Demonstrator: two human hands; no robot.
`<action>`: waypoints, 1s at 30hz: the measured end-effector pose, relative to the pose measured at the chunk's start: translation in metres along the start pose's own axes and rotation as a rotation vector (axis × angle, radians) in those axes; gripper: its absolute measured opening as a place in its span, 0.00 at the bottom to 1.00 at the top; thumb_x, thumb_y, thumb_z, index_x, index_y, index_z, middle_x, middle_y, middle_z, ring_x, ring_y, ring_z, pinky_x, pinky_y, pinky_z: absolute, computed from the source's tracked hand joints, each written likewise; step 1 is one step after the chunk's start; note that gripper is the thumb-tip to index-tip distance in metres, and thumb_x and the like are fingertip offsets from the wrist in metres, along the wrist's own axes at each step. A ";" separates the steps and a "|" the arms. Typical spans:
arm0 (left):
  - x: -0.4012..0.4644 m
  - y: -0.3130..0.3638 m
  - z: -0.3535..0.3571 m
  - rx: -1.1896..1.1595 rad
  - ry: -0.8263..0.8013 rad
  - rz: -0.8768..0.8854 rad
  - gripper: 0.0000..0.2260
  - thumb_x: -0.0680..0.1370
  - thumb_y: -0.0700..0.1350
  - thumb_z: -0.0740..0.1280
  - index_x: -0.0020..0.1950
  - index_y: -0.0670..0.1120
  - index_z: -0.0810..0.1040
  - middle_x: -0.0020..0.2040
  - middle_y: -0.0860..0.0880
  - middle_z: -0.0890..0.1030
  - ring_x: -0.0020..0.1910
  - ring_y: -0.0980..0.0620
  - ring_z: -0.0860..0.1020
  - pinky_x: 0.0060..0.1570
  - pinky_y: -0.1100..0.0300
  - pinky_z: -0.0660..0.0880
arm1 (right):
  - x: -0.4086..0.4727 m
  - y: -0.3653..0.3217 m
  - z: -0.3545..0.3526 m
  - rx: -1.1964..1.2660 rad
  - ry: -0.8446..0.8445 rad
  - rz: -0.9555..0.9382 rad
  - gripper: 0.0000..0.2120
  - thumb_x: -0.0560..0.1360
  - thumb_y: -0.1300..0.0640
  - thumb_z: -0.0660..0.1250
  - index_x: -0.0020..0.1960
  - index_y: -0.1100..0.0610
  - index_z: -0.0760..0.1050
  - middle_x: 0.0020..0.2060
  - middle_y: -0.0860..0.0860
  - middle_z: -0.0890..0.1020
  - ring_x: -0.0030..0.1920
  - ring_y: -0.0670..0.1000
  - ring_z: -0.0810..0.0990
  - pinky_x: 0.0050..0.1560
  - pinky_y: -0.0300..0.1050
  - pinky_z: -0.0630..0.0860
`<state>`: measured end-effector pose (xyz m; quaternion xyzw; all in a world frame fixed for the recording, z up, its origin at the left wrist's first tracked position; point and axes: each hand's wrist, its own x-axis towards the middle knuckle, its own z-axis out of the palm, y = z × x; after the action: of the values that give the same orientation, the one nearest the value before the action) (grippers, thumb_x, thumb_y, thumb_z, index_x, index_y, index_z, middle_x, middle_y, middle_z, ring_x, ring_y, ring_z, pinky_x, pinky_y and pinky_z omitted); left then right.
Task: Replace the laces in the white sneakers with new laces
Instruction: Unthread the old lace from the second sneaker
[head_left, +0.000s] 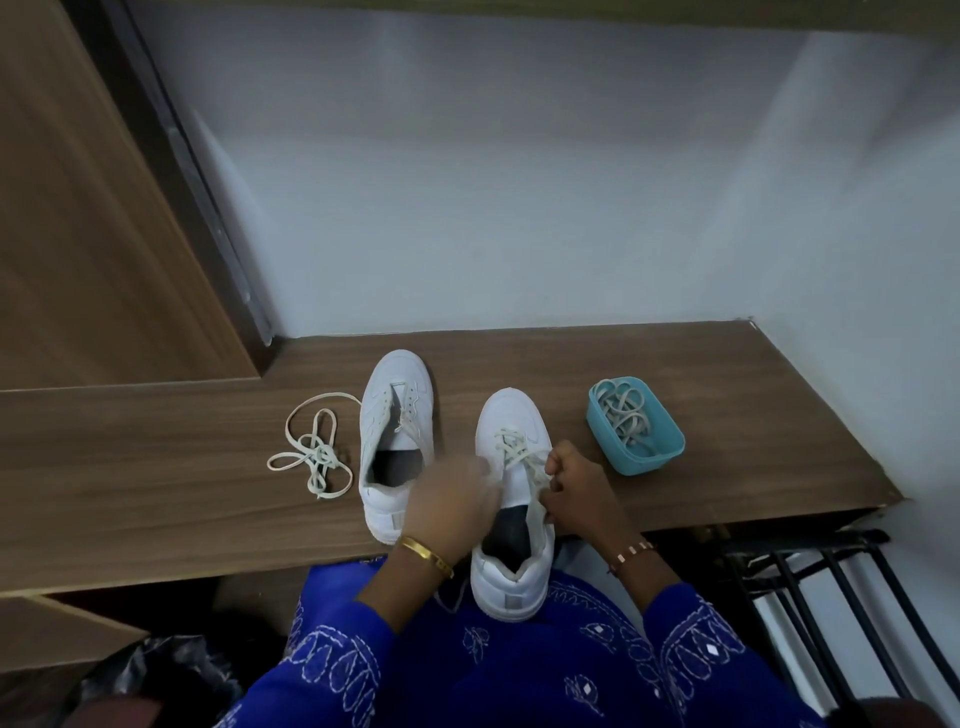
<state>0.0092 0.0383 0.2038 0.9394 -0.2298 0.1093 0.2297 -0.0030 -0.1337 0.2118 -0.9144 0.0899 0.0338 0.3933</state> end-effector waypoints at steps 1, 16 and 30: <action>-0.001 0.005 0.002 -0.018 -0.049 -0.036 0.13 0.76 0.52 0.61 0.48 0.43 0.77 0.40 0.45 0.79 0.40 0.46 0.78 0.36 0.58 0.71 | 0.000 0.000 0.000 0.008 0.005 0.003 0.16 0.67 0.70 0.62 0.36 0.50 0.62 0.28 0.48 0.70 0.28 0.46 0.70 0.36 0.50 0.78; -0.002 -0.008 0.014 -0.289 -0.118 -0.315 0.08 0.77 0.45 0.63 0.46 0.40 0.76 0.40 0.42 0.80 0.41 0.43 0.78 0.37 0.58 0.67 | -0.004 -0.008 0.003 -0.164 0.114 -0.099 0.10 0.69 0.65 0.63 0.49 0.57 0.69 0.36 0.49 0.72 0.38 0.51 0.73 0.33 0.40 0.67; 0.002 0.000 0.011 -0.205 -0.159 -0.278 0.10 0.77 0.42 0.61 0.43 0.37 0.76 0.43 0.38 0.80 0.44 0.41 0.77 0.38 0.59 0.63 | 0.023 -0.015 -0.014 -0.243 0.536 -0.329 0.07 0.71 0.69 0.65 0.36 0.62 0.71 0.33 0.56 0.74 0.32 0.53 0.72 0.31 0.46 0.71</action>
<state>0.0118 0.0324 0.1946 0.9394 -0.1254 -0.0223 0.3184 0.0226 -0.1368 0.2287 -0.9332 0.0366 -0.2613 0.2441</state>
